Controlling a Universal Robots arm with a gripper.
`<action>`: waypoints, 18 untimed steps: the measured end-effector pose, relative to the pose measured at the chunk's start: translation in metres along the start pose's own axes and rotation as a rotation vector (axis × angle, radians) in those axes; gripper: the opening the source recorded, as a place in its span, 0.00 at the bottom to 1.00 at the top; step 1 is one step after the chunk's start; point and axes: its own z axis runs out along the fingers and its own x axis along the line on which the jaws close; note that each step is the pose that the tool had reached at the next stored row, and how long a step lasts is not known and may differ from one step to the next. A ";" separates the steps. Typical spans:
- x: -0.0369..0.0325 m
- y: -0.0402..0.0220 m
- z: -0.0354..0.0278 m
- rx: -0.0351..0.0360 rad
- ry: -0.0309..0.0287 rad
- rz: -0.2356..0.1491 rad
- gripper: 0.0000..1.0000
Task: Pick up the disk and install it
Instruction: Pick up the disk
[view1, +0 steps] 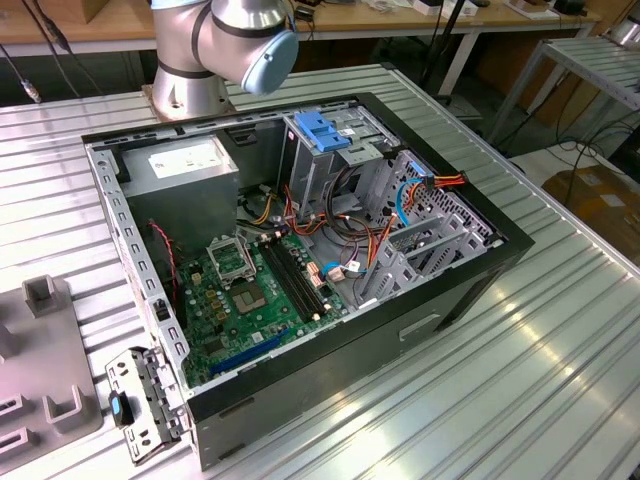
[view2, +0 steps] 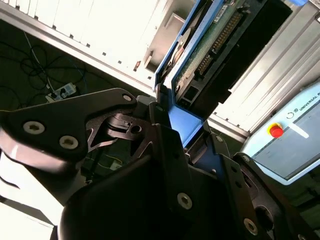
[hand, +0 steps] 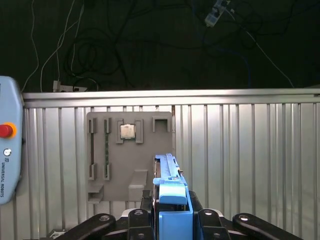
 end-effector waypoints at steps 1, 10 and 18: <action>0.0000 -0.0023 0.0001 0.0001 0.0000 0.000 0.37; -0.0002 -0.0095 0.0001 0.0001 0.0000 0.000 0.37; -0.0002 -0.0160 0.0001 0.0001 0.0000 0.000 0.37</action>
